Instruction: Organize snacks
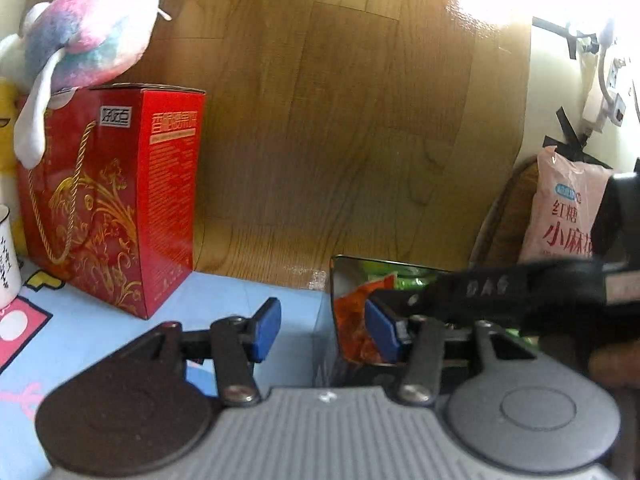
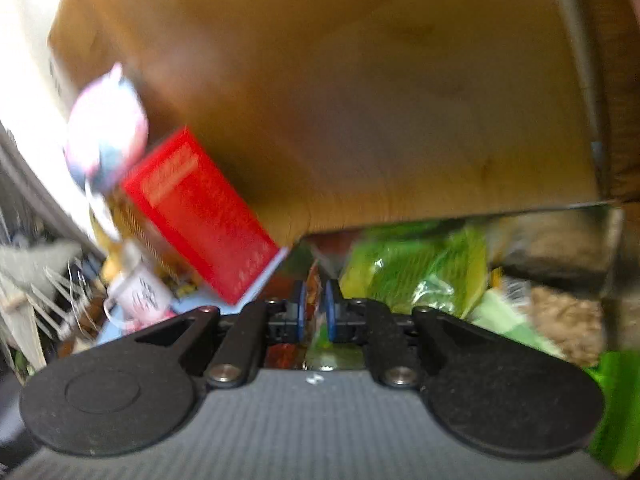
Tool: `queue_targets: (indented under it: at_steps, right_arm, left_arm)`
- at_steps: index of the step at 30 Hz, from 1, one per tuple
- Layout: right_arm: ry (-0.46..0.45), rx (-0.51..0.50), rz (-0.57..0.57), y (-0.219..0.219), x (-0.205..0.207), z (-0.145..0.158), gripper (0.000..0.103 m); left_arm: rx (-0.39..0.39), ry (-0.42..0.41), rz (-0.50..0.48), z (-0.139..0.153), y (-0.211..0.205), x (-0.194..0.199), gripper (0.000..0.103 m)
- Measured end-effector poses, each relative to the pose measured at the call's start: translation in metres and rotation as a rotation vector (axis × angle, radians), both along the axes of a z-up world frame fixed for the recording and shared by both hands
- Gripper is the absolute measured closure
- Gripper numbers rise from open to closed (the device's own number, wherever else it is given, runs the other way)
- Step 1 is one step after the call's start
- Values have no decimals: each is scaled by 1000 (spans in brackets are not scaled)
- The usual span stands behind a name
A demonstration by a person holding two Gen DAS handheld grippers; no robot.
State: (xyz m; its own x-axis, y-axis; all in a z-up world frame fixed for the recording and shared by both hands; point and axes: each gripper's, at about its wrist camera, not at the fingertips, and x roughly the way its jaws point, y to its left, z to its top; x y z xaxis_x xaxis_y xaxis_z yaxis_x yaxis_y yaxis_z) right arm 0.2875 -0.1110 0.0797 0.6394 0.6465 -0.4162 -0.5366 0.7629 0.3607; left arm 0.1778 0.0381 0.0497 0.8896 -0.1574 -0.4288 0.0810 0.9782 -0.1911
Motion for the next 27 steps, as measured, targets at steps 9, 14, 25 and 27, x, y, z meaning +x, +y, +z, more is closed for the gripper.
queue_targets:
  at_steps: [9, 14, 25, 27]
  right_arm:
    - [-234, 75, -149, -52, -67, 33, 52]
    - [-264, 96, -221, -75, -122, 2, 45]
    - [-144, 155, -438, -106, -212, -78, 7]
    - [-142, 157, -455, -107, -219, -82, 7]
  left_arm:
    - [-144, 5, 16, 17, 37, -15, 56]
    - [-116, 28, -26, 12, 23, -41, 56]
    - [114, 119, -33, -24, -31, -100, 47]
    - [138, 135, -27, -27, -35, -107, 44]
